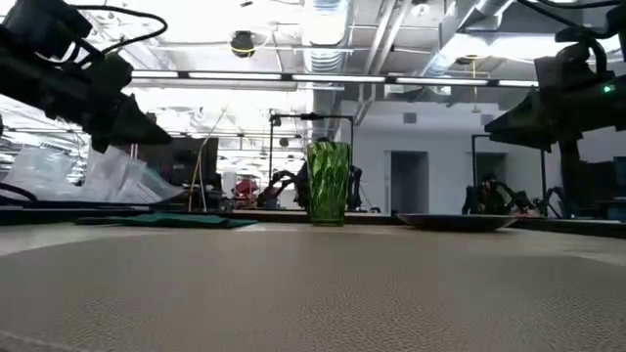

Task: Set table place
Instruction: Fold the green table napkin

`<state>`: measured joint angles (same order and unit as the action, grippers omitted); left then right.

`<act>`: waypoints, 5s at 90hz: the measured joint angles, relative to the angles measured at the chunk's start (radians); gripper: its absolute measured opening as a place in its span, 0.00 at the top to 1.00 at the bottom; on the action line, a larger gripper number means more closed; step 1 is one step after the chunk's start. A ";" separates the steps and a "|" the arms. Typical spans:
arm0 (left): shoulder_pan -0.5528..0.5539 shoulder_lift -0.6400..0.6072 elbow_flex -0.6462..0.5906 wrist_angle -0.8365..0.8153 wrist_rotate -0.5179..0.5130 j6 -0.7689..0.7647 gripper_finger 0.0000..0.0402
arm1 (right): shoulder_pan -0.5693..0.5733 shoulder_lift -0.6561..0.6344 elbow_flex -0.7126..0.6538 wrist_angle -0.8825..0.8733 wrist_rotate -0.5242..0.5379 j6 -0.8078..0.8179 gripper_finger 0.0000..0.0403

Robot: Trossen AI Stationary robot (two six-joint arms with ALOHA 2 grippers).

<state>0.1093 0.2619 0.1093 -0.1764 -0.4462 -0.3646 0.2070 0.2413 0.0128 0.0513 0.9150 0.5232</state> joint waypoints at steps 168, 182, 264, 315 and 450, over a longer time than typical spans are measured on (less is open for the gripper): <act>1.085 1.000 0.785 -0.498 0.674 0.077 0.52 | -0.351 0.658 1.135 -1.083 -0.059 -0.113 0.53; 1.085 1.109 0.785 -0.445 0.671 0.113 0.51 | -0.385 0.669 1.135 -1.141 -0.059 -0.113 0.49; 1.161 1.300 0.825 -0.385 0.483 0.087 0.53 | -0.439 0.654 1.135 -1.147 -0.051 -0.139 0.52; 1.168 1.462 0.810 -0.349 0.507 0.150 0.60 | -0.439 0.655 1.134 -1.104 -0.053 -0.138 0.52; 0.952 1.295 0.899 -0.617 0.493 -0.199 1.00 | -0.503 0.656 1.134 -1.097 -0.084 -0.201 0.52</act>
<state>1.0617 1.5570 1.0084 -0.7937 0.0467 -0.5637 -0.2963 0.8974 1.1465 -1.0458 0.8306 0.3226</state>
